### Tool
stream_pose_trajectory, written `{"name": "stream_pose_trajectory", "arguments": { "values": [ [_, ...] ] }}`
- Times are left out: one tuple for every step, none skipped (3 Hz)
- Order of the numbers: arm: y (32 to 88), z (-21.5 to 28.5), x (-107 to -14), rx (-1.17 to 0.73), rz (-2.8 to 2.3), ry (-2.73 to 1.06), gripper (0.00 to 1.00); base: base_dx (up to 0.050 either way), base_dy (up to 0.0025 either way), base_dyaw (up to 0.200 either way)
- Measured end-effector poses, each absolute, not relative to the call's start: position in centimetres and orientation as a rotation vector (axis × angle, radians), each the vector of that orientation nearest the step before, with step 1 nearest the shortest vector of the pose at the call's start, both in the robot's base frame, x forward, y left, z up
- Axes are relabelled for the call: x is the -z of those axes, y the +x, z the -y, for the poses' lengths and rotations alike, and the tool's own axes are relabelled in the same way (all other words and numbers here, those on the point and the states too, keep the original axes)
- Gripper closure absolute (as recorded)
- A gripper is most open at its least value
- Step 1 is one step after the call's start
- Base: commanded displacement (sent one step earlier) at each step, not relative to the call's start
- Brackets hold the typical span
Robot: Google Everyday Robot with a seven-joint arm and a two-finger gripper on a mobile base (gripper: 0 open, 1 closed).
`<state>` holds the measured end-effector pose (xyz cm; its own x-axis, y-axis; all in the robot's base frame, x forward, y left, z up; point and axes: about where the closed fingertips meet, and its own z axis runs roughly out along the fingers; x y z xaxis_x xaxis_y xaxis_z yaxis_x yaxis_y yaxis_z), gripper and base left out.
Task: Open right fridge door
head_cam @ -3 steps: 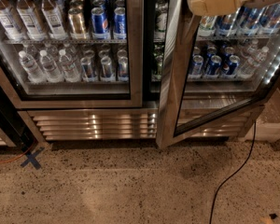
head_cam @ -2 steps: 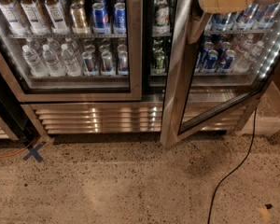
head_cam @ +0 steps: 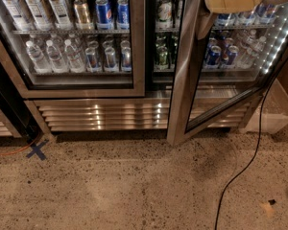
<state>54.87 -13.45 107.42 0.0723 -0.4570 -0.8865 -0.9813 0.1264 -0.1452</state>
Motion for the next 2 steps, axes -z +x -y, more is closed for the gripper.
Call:
{"name": "stream_pose_trajectory", "arguments": {
  "values": [
    [55.29,14.23,-107.30,-0.748,-1.521,-1.464,1.00,0.000,0.00000,0.000],
    [55.71,15.01,-107.30,-0.748,-1.521,-1.464,1.00,0.000,0.00000,0.000]
  ]
}}
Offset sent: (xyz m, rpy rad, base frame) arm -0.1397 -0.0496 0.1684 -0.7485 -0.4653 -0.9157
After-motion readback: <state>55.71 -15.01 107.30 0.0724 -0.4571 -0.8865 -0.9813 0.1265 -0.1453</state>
